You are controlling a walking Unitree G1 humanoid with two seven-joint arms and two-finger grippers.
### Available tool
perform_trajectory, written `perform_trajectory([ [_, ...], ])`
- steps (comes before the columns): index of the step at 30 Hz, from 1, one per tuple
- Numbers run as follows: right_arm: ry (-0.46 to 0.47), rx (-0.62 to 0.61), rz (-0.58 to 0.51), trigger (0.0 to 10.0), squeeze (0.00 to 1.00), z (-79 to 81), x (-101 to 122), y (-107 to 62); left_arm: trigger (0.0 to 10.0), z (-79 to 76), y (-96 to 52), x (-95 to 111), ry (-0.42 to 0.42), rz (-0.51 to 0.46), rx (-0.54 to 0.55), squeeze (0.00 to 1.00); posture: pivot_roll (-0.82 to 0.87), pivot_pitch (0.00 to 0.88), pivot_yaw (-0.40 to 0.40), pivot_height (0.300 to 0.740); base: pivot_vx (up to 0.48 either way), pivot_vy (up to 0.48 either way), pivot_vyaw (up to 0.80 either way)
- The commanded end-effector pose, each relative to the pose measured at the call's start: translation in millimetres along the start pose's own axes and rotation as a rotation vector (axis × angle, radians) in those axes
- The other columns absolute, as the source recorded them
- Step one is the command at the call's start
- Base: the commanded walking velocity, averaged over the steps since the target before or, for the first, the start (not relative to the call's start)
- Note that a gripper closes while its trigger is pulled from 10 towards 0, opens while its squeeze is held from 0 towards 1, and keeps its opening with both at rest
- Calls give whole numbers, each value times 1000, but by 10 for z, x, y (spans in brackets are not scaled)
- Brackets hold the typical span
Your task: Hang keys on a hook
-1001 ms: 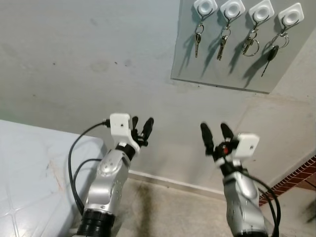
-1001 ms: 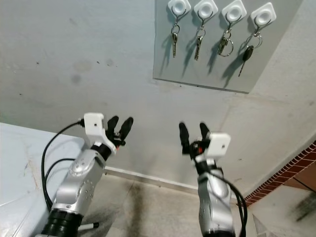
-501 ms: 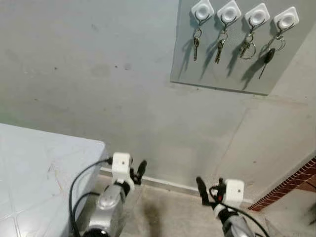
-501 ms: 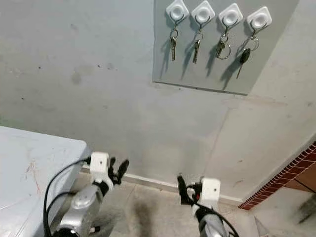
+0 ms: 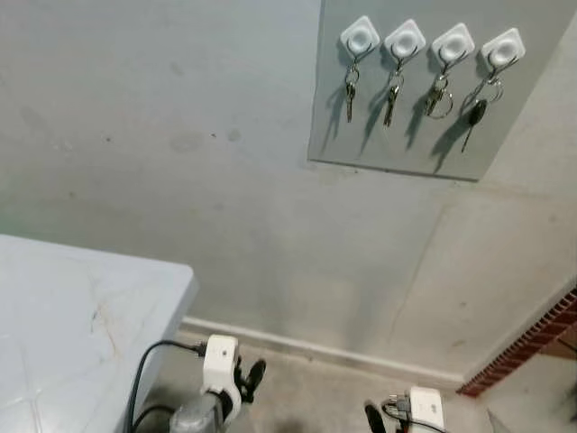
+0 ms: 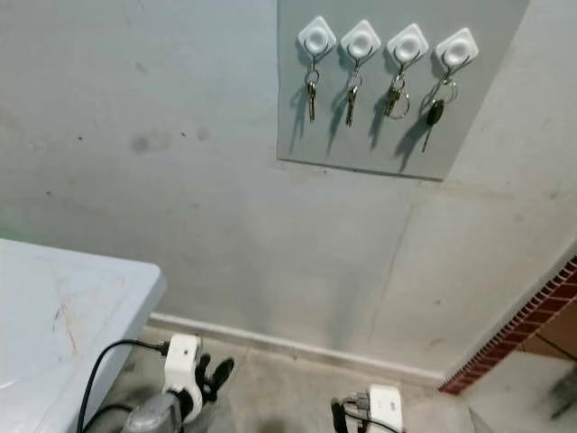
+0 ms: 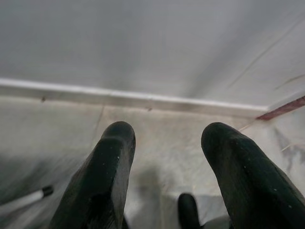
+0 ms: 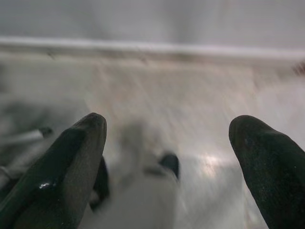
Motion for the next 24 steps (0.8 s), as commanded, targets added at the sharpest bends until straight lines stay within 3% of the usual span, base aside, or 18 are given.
perform_trajectory([
  [1,13,-44,48,10000,1000,-92,-119,-42,10000,99,-94,-230,-30,76,51,0,-12,13,17,740,0,0,0],
  [6,-1,-74,105,10000,1000,-172,-251,-95,10000,161,-194,-440,-58,145,87,0,-21,6,15,740,0,0,0],
  [7,1,-83,120,10000,953,-191,-286,-109,10000,169,-215,-484,-62,160,92,0,-21,6,15,740,0,0,0],
  [8,8,-91,135,10000,275,-210,-322,-124,10000,188,-245,-542,-70,181,106,0,-21,6,15,740,0,0,0],
  [9,18,-100,146,10000,16,-225,-351,-137,10000,211,-272,-592,-70,202,123,0,-21,6,15,740,0,0,0],
  [15,49,-115,188,10000,0,-231,-442,-160,10000,245,-310,-667,-97,237,166,0,-15,0,7,740,0,0,0],
  [24,14,-88,202,10000,0,-140,-405,-105,10000,142,-257,-628,-40,246,110,0,-19,0,15,740,0,0,0],
])
Point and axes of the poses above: a point about 5 cm out from each wrist's last joint towards the gripper, its own y axis pointing out of the wrist towards the gripper, its own x axis along the axis of the wrist's last joint, z = x × y, the point moved 4 cm from there along y, pointing out of the wrist towards the gripper, and after that the axes turned 15 degrees about y, right-handed, at the moved point
